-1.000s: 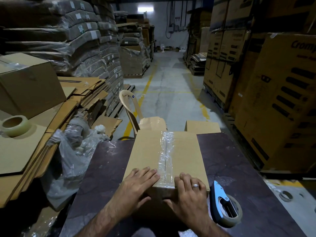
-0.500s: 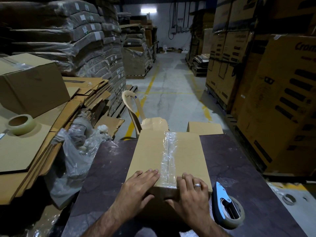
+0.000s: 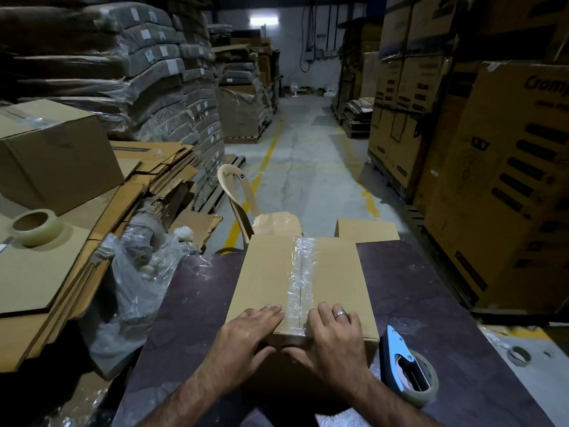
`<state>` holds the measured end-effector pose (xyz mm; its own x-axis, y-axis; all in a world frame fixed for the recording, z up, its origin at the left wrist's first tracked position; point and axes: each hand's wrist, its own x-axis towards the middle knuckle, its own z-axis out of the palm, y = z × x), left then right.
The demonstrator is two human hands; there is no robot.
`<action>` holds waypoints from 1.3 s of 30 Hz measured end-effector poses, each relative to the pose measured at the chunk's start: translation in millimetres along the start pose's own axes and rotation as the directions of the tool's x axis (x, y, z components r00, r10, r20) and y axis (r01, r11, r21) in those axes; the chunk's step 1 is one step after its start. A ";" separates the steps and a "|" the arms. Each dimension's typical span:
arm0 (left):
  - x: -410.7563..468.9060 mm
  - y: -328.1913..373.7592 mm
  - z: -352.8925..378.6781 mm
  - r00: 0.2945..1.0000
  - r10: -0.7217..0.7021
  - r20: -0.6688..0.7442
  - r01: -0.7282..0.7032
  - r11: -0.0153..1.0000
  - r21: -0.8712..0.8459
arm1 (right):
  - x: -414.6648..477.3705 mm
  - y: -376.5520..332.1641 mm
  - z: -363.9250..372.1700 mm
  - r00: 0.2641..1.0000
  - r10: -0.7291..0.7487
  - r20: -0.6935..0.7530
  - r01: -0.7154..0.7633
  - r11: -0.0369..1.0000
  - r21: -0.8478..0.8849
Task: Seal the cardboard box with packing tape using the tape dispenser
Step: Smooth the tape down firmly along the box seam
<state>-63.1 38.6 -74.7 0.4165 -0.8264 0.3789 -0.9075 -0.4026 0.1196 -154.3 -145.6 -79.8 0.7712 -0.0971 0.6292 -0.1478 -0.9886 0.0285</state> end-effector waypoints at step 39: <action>-4.7 21.4 42.1 0.945 -0.127 -0.302 0.191 0.963 0.191 | -31.2 25.0 12.2 0.998 -0.057 -0.041 0.058 0.998 0.028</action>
<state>-82.2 17.2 -112.5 0.4929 -0.6108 0.6197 -0.7840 -0.6206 0.0120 -174.5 -168.7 -108.2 0.7525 -0.0361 0.6576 -0.0853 -0.9954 0.0430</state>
